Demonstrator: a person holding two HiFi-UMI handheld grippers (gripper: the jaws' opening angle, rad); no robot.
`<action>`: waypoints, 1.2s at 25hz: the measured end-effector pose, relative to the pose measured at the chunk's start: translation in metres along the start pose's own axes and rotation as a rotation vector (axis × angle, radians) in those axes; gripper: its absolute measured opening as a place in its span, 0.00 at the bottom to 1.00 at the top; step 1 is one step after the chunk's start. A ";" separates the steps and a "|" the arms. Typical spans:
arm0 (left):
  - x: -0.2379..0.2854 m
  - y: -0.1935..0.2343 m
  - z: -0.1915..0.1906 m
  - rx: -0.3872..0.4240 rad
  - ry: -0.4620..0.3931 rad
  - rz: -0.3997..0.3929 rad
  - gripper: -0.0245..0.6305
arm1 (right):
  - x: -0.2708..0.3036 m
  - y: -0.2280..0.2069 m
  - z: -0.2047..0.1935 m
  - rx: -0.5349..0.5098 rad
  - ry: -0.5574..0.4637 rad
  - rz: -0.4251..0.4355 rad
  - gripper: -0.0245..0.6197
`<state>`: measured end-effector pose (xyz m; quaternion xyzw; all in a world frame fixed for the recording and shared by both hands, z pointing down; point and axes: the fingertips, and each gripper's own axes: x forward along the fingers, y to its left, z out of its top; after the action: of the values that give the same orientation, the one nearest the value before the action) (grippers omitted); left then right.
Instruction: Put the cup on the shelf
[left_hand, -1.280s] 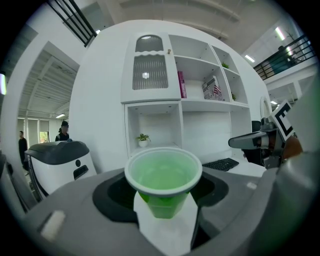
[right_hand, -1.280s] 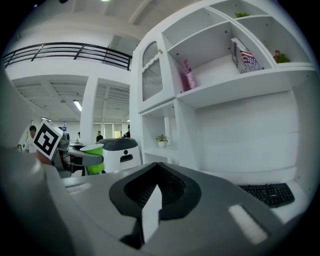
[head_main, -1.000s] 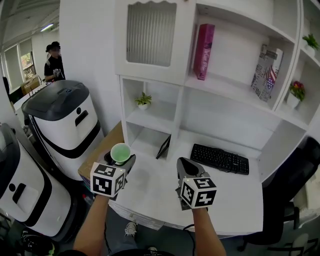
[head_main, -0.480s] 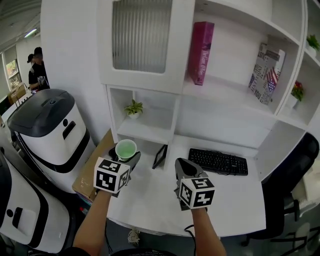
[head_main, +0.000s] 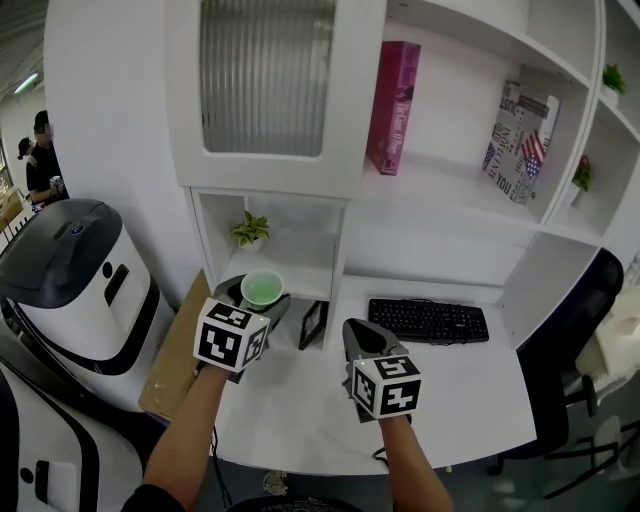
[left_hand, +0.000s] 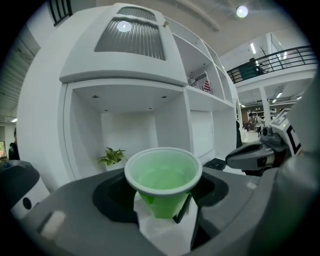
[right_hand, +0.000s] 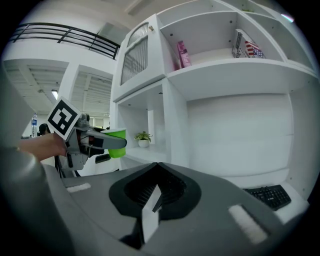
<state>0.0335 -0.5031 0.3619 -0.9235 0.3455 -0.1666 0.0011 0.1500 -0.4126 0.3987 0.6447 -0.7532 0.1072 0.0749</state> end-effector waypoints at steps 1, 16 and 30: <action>0.004 0.001 0.003 0.004 -0.002 -0.015 0.50 | 0.002 0.001 0.000 0.000 0.001 -0.007 0.07; 0.053 0.014 0.032 0.034 -0.023 -0.150 0.50 | 0.023 0.007 -0.004 0.020 0.007 -0.096 0.07; 0.097 0.023 0.017 0.036 0.034 -0.199 0.50 | 0.036 -0.001 -0.006 0.020 0.003 -0.153 0.07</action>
<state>0.0932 -0.5844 0.3730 -0.9502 0.2489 -0.1877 -0.0046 0.1446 -0.4458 0.4140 0.7009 -0.7005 0.1097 0.0776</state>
